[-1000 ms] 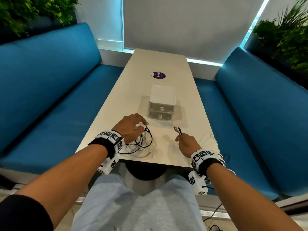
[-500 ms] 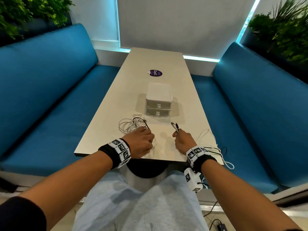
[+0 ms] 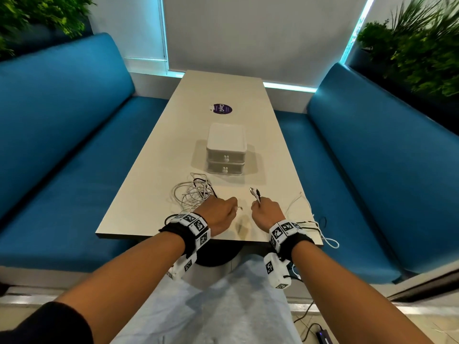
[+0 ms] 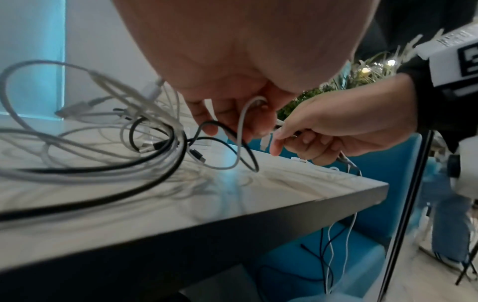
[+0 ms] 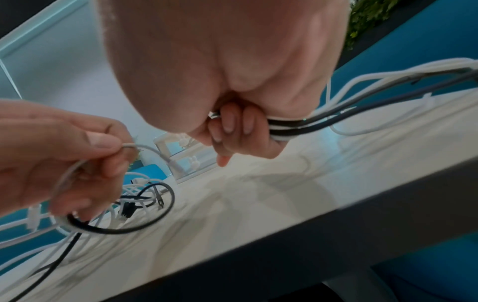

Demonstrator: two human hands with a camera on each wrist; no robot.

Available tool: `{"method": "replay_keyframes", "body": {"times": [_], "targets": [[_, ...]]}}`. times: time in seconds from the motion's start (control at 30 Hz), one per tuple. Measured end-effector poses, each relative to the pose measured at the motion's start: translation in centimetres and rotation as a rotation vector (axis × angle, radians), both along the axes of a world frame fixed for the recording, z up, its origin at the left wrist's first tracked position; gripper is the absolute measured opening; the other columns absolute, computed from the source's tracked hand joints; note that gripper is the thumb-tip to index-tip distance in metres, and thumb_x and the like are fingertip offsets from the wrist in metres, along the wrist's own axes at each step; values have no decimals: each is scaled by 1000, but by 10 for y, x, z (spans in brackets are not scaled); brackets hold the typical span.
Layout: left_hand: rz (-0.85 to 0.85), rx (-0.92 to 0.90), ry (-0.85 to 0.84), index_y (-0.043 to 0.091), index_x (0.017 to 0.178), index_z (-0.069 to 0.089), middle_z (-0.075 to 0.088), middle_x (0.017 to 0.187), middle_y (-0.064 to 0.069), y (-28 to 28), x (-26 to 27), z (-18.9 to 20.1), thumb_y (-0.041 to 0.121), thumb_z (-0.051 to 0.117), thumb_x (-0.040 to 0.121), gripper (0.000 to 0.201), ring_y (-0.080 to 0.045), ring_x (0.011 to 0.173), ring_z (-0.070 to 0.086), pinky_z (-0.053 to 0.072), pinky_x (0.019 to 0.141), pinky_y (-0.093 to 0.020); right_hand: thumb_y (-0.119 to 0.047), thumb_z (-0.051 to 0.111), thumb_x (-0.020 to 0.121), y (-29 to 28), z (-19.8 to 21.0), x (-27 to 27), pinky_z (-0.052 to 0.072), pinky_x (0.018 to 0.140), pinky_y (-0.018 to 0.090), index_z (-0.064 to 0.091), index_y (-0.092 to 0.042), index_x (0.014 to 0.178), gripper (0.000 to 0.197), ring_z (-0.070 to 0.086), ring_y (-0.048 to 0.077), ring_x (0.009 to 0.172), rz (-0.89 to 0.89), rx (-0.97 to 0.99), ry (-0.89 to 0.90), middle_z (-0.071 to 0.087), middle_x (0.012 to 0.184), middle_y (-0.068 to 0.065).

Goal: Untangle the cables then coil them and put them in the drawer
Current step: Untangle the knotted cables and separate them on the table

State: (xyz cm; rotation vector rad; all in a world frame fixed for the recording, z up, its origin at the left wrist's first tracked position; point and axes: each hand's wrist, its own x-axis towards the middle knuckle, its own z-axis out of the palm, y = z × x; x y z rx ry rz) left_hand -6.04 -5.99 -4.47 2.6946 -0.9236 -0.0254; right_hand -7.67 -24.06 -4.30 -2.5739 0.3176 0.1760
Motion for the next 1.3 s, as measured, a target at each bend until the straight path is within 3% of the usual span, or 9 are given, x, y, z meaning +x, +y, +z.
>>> {"method": "replay_keyframes", "body": {"times": [0.17, 0.4, 0.67, 0.77, 0.87, 1.03, 1.13, 1.2, 1.3], "targets": [[38, -127, 110, 29, 99, 48, 69, 78, 4, -9, 3, -3, 31, 43, 98, 6, -25, 73, 61, 50, 69, -38, -34, 35, 101, -2, -4, 3, 45, 94, 40, 65, -4, 110, 44, 57, 38, 109, -48, 106, 11, 66, 114, 19], [80, -30, 69, 30, 100, 52, 71, 88, 2, -24, 8, -5, 37, 42, 97, 13, -26, 83, 65, 52, 72, -41, -43, 38, 99, -6, 6, 3, 45, 86, 37, 70, -16, 93, 43, 59, 29, 94, -53, 300, -68, 69, 98, 8], [52, 68, -74, 28, 110, 57, 70, 97, -1, -37, 3, 1, 35, 43, 100, 18, -27, 88, 66, 42, 64, -32, -24, 48, 97, -16, 5, 2, 48, 77, 41, 64, -6, 84, 28, 57, 24, 75, 111, 326, -56, 65, 79, 9], [73, 65, -47, 28, 107, 56, 70, 93, -4, -38, 2, -1, 44, 43, 100, 22, -29, 86, 65, 44, 64, -33, -26, 47, 100, -17, 5, 0, 44, 69, 33, 64, -14, 80, 29, 57, 19, 72, 126, 321, -68, 64, 77, 3], [58, 94, 4, 26, 109, 58, 68, 93, -9, -39, 4, -6, 50, 42, 98, 30, -33, 88, 64, 48, 69, -37, -30, 46, 101, -14, 3, 2, 40, 70, 29, 62, -16, 84, 27, 58, 23, 80, 154, 160, -77, 67, 86, 7], [-29, 290, -198, 19, 105, 60, 66, 91, -10, -18, 16, -9, 49, 35, 102, 39, -33, 87, 62, 39, 63, -33, -28, 40, 103, -19, 1, 6, 46, 89, 35, 66, -6, 105, 34, 61, 33, 104, 110, 32, -42, 71, 108, 12], [-15, 300, -186, 17, 104, 59, 65, 94, -10, -7, 22, -8, 47, 34, 103, 39, -31, 92, 60, 38, 63, -33, -21, 35, 104, -30, 2, 9, 47, 90, 38, 60, -1, 114, 33, 59, 37, 109, 64, -59, 20, 66, 116, 15], [-14, 321, -194, 17, 105, 59, 65, 98, -9, -3, 25, -9, 44, 34, 103, 36, -30, 97, 59, 41, 71, -36, -17, 34, 103, -44, 5, 10, 44, 82, 32, 57, -1, 115, 31, 59, 38, 107, -16, -119, 42, 64, 117, 16], [-46, 378, -264, 21, 101, 66, 69, 99, -2, 2, 26, -15, 42, 41, 101, 32, -29, 102, 57, 39, 85, -38, -22, 34, 103, -63, 10, 11, 44, 83, 35, 60, -5, 113, 33, 58, 37, 108, -141, -85, 17, 66, 113, 14]]}}
